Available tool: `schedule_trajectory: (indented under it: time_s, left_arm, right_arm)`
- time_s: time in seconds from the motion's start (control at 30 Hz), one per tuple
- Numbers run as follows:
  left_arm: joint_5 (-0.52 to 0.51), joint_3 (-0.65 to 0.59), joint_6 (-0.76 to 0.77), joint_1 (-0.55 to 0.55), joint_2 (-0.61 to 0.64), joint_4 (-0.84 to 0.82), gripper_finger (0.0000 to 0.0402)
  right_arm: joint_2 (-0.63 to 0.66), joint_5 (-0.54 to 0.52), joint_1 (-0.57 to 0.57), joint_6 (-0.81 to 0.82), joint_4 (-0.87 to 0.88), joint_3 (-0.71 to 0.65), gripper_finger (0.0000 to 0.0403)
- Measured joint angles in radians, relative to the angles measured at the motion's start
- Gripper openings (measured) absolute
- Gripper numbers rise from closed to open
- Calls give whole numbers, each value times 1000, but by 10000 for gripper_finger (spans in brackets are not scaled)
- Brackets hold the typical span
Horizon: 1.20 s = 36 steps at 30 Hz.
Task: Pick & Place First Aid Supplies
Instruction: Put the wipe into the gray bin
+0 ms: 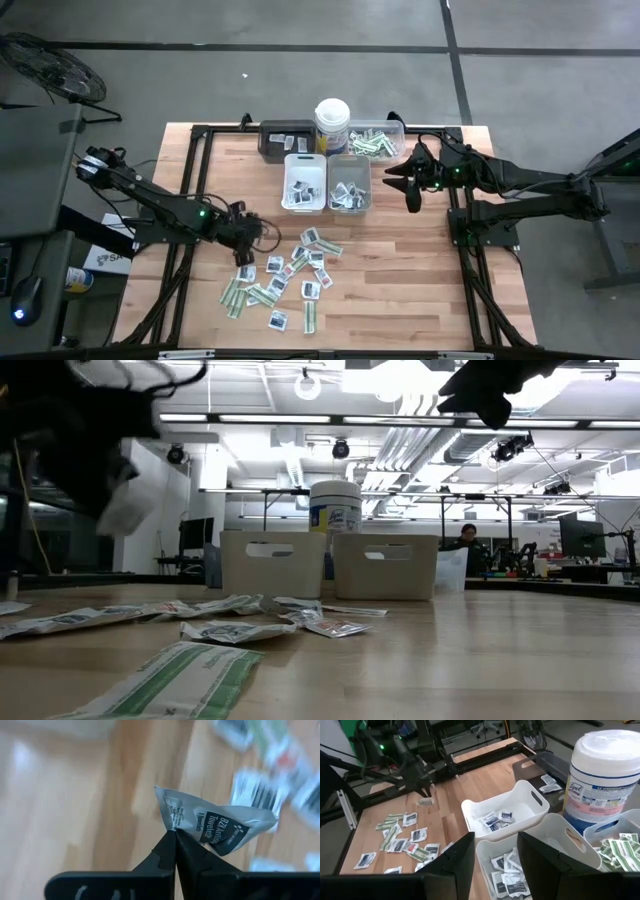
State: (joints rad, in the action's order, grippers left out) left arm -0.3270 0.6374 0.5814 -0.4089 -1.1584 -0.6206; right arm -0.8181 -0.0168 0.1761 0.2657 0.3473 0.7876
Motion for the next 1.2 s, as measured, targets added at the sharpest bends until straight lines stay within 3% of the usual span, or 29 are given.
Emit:
schedule_trajectory:
  time_s: [0.17, 0.37, 0.53, 0.73, 0.97, 1.2]
  left_arm:
    - [-92, 104, -83, 76, 1, 13, 0]
    - [-131, 251, -338, 275, -40, 83, 0]
    - [-41, 410, -614, 450, -169, 129, 0]
    - [76, 607, -801, 579, -352, 128, 0]
    - [164, 819, -914, 621, -576, 124, 0]
    - [208, 992, -925, 619, -773, 86, 0]
  right_arm:
    - [0, -7, 0, -2, -28, 0, 142]
    - [0, -58, 0, -4, -35, 0, 142]
    - [0, -83, 0, -4, -36, 0, 142]
    - [0, -85, 0, 3, -37, 0, 142]
    - [0, -108, 0, 3, -38, 0, 142]
    - [0, -163, 0, 7, -38, 0, 142]
